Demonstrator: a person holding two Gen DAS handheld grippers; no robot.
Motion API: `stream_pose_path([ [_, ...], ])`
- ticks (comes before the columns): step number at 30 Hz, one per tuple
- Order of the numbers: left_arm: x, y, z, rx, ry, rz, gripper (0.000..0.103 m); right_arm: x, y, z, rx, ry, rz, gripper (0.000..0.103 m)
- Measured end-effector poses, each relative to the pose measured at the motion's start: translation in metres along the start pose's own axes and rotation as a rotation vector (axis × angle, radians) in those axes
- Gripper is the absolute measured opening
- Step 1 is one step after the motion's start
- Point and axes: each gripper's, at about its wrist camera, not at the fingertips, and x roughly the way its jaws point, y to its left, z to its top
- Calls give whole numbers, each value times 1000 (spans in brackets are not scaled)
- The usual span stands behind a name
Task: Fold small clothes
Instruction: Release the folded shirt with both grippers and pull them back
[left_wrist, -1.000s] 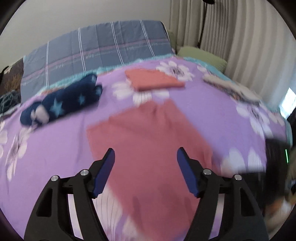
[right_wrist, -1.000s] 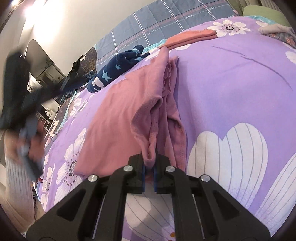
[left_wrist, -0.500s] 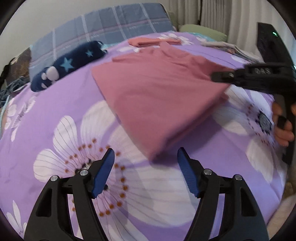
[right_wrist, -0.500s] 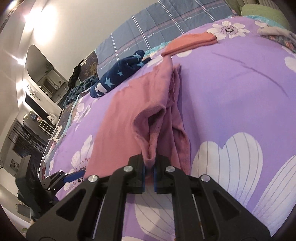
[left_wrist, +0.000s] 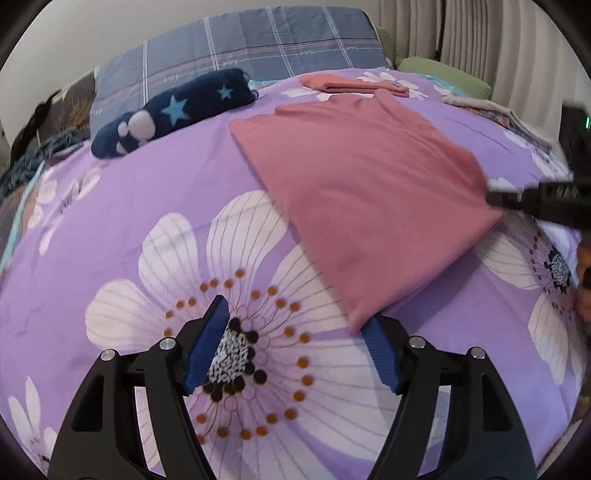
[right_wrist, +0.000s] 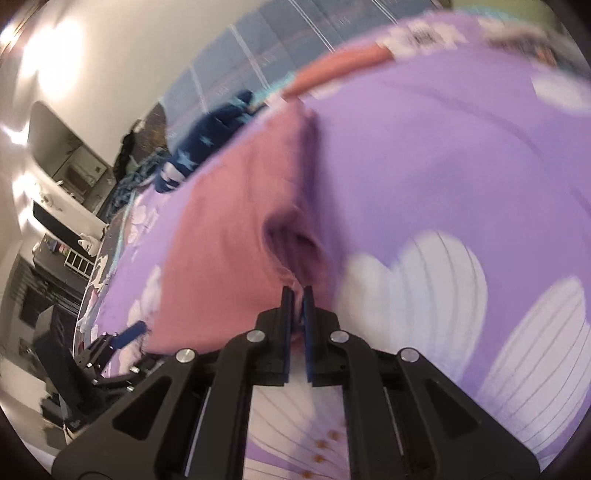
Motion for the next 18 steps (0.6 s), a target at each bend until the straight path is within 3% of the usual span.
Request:
stream_pose_path([
  [3,-5,-4,0,18,-12,-17,72,-10,3,-2,-26,-33,-1,11],
  [4,-11,-5,0,23,-15,-76,69,-14,8,-2,-58,-55,-27,11],
  [6,-24,-4,1,8,-36,-212,50,-26,26,-2,-162,-115,-71,11],
  [8,-40,-1,6,-23,-68,-362,23,-32,39,-2,-228,-140,-39,11],
  [10,-50,-3,15,-26,-112,-412,16,-33,56,-2,-288,-147,13,11],
  [14,-30,-13,33,8,-110,-365,16,-12,69,0,-346,-127,-11,11],
  [16,-3,-20,31,36,-31,-309,16,8,60,3,-317,-74,-100,11],
  [18,22,-29,21,75,37,-244,16,25,43,3,-280,-29,-181,3],
])
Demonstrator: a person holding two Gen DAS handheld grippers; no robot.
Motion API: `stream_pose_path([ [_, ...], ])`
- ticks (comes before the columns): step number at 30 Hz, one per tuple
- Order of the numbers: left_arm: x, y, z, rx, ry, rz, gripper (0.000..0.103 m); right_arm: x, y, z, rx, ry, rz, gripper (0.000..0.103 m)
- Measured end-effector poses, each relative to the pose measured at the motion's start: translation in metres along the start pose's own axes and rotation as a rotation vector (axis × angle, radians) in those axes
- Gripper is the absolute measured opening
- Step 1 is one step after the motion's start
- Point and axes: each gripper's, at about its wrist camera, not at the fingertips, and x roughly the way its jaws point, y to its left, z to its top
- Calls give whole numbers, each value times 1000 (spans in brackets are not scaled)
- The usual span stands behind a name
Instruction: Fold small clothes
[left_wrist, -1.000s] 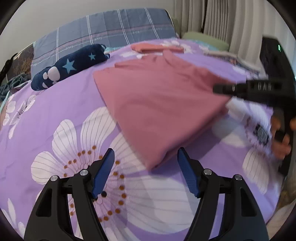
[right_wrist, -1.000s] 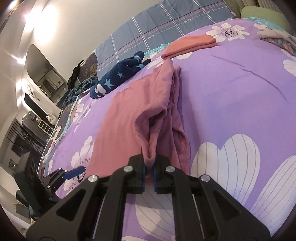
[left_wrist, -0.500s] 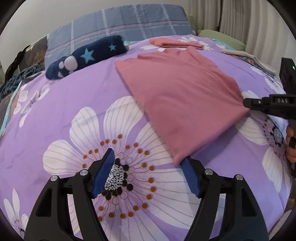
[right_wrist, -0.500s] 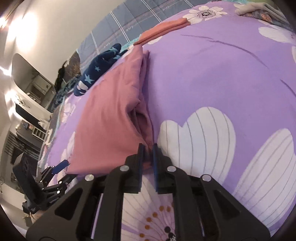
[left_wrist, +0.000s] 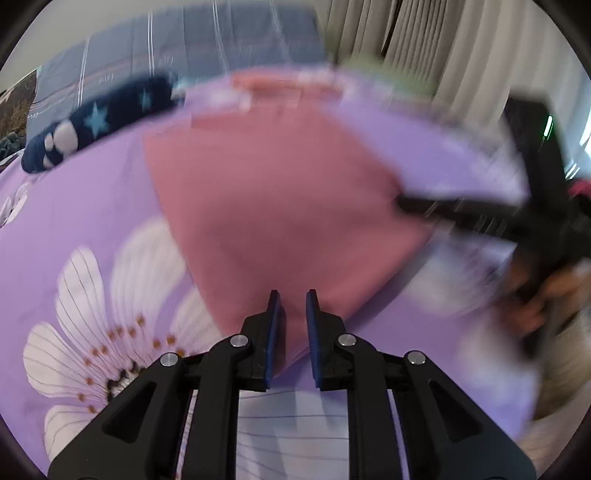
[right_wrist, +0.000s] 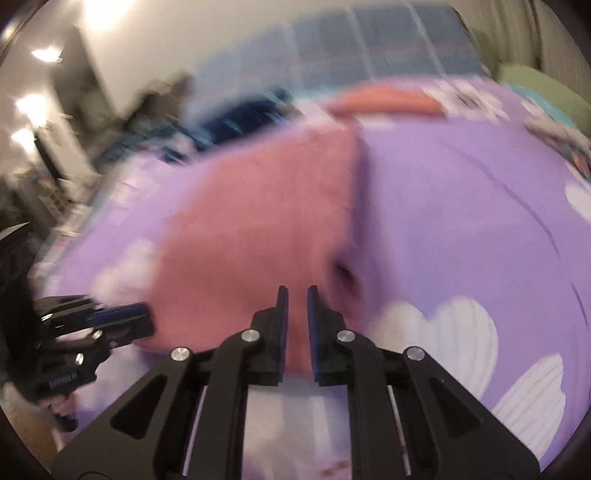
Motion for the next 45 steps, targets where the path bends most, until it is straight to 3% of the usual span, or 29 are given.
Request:
stream_pose_path([
  [1,-1,-3,-2,6,-28,5,16,-1,-6,-2,24,-3,28,3],
  [8,-1,-2,1,16,-14,10,17,-27,3,29,-31,-70,62,10],
  [11,-2,-4,-1,21,-20,16,17,-24,11,60,-102,-109,-1,11],
  [12,-1,-5,-1,22,-22,18,17,-15,9,75,-110,-103,19,14],
  [14,-2,-6,-1,24,-27,26,17,4,0,100,-72,-76,61,40],
  [19,-1,-12,-2,45,-31,61,17,66,-9,151,-49,7,-20,51],
  [21,-1,-12,-2,46,-32,62,17,80,-1,156,-67,32,-24,15],
  [22,-1,-12,-2,44,-32,59,17,80,5,155,-91,18,-37,6],
  [24,-2,-11,-2,36,-34,49,17,75,8,155,-117,-53,-85,6],
  [26,-2,-10,-3,28,-35,40,17,92,-7,152,-93,-20,-147,7],
  [28,-2,-9,-3,26,-37,35,17,100,-21,148,-47,-1,-124,10],
  [30,-2,-8,-4,23,-42,31,18,91,-23,147,-39,-37,-98,15],
  [32,-2,-6,-4,19,-43,26,18,75,-16,149,-64,-72,-131,32],
  [34,-2,-4,-4,17,-43,22,18,59,-8,149,-90,-102,-101,32],
  [37,-2,-5,-4,24,-44,29,18,34,14,140,-159,-130,11,31],
  [39,-2,-6,-4,27,-45,35,18,28,33,130,-237,-138,17,31],
  [41,-3,-6,-4,30,-46,37,18,38,47,122,-298,-104,-20,29],
  [44,-3,-7,-4,32,-47,39,18,80,49,105,-380,-7,-201,30],
  [45,-3,-8,-4,33,-48,40,18,89,46,100,-403,-29,-204,30],
])
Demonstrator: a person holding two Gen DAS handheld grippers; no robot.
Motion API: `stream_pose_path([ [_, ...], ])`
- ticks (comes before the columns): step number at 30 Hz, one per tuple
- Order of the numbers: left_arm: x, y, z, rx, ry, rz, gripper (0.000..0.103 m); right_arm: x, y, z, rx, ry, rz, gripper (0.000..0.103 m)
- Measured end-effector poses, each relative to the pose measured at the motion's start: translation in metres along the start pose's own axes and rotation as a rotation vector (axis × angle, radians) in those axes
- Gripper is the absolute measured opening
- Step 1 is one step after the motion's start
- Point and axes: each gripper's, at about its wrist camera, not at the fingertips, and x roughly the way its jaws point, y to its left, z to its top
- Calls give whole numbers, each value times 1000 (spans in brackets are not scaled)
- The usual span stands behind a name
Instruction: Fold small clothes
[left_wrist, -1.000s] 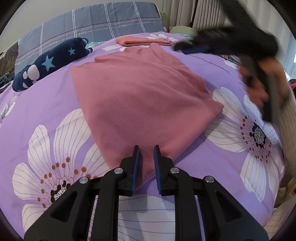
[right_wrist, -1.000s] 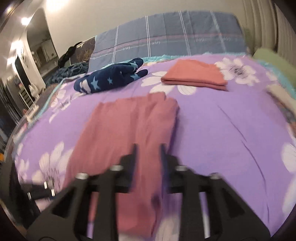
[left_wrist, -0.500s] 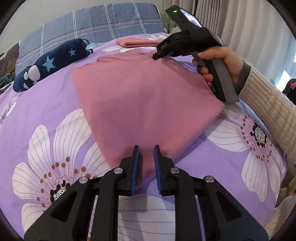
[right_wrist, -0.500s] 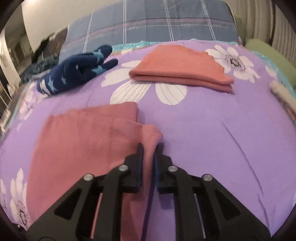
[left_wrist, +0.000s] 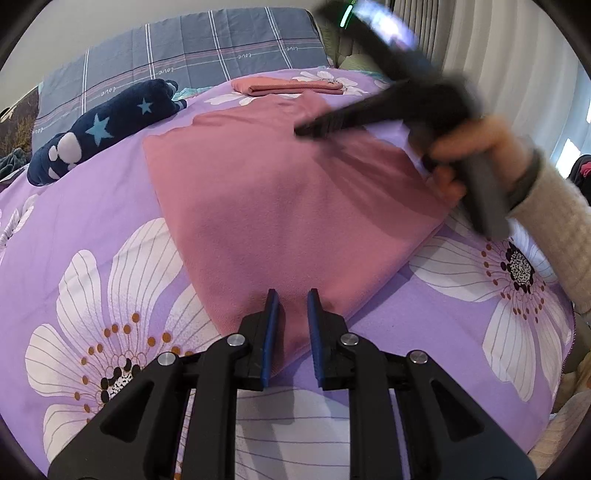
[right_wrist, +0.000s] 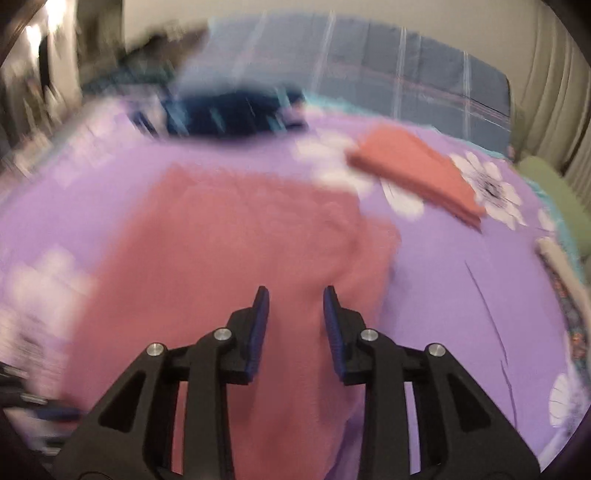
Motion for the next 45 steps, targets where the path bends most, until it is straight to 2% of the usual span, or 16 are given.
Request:
stream_pose_path([
  [3,-1,-2,-1,5,-1,9,18,-12,-5,-1,42,-35,25,33],
  [5,-1,-2,0,0,2,6,18,-25,-15,-1,98,-48,80,51],
  [7,-1,-1,0,-5,4,2,18,-38,-27,-3,152,-74,77,62],
  [9,0,-1,0,-3,4,7,18,-48,-45,-5,211,-81,80,65],
  [11,0,-2,1,2,5,13,19,-51,-61,-9,272,-44,115,72],
  [13,1,-3,2,1,6,14,19,-51,-76,-18,330,-7,173,69],
  [14,0,-3,2,-1,5,13,19,-52,-78,-23,340,0,199,62],
  [16,-5,-1,4,-18,-11,9,22,-53,-82,-32,351,14,236,57],
  [17,-9,1,5,-31,-28,0,25,-55,-84,-37,370,5,264,57],
  [20,-28,14,14,-75,-117,-1,26,-58,-91,-45,421,-32,348,59],
  [25,-21,49,35,-141,-116,42,26,-49,-90,-47,428,2,421,61],
  [27,-8,60,40,-164,-82,38,32,-47,-86,-47,419,19,434,62],
  [29,7,71,40,-196,-44,41,47,-47,-84,-47,402,27,436,62],
  [33,22,85,40,-270,-20,-44,54,-47,-84,-49,395,81,454,62],
  [38,35,91,47,-301,-8,-123,61,-47,-83,-47,364,124,506,62],
  [45,60,104,67,-339,2,-207,64,-3,-74,-27,364,195,557,55],
])
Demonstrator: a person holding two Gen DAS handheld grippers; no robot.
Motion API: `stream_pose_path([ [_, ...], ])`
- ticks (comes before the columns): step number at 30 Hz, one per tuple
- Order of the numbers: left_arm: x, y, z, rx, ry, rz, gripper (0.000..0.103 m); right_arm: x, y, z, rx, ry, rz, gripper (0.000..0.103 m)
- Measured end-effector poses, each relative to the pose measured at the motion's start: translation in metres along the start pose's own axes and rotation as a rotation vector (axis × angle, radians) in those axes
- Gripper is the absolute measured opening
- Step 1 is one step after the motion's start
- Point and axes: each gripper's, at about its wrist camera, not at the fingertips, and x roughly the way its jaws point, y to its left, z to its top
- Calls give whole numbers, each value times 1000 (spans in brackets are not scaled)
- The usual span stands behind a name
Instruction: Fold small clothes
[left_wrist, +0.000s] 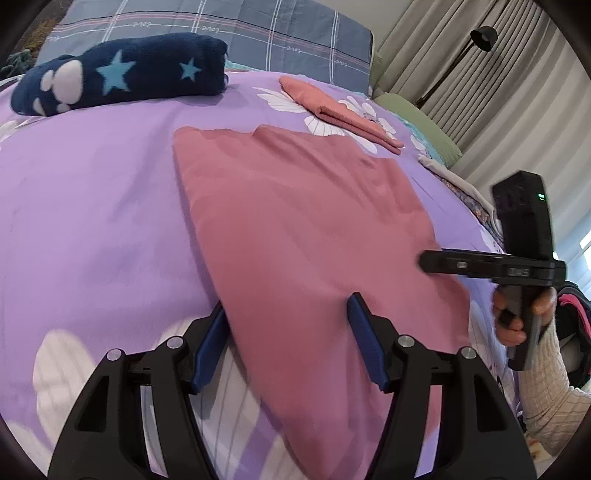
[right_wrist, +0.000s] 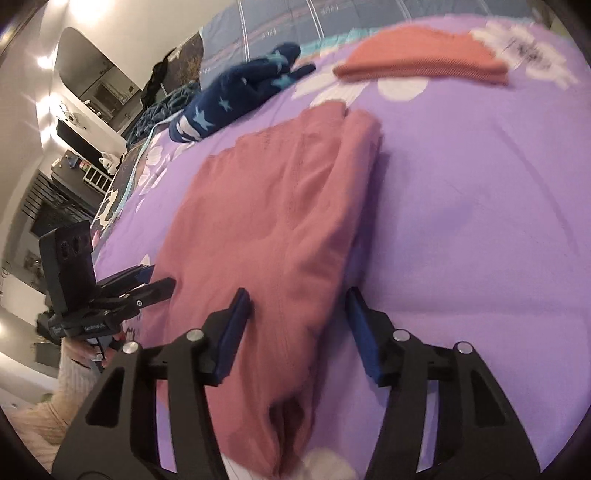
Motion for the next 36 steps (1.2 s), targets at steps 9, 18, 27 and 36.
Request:
stream_pose_path([
  [9,1,3,1,30,5,-15,64,7,-6,18,6,16,37,47],
  [18,11,3,9,45,12,-45,62,8,-5,15,-22,60,72,53],
  [27,26,-19,34,128,24,64,30,27,24,30,-73,-28,-55,31],
  [36,-41,-103,37,399,-179,230,24,-69,79,3,-200,-324,-167,19],
])
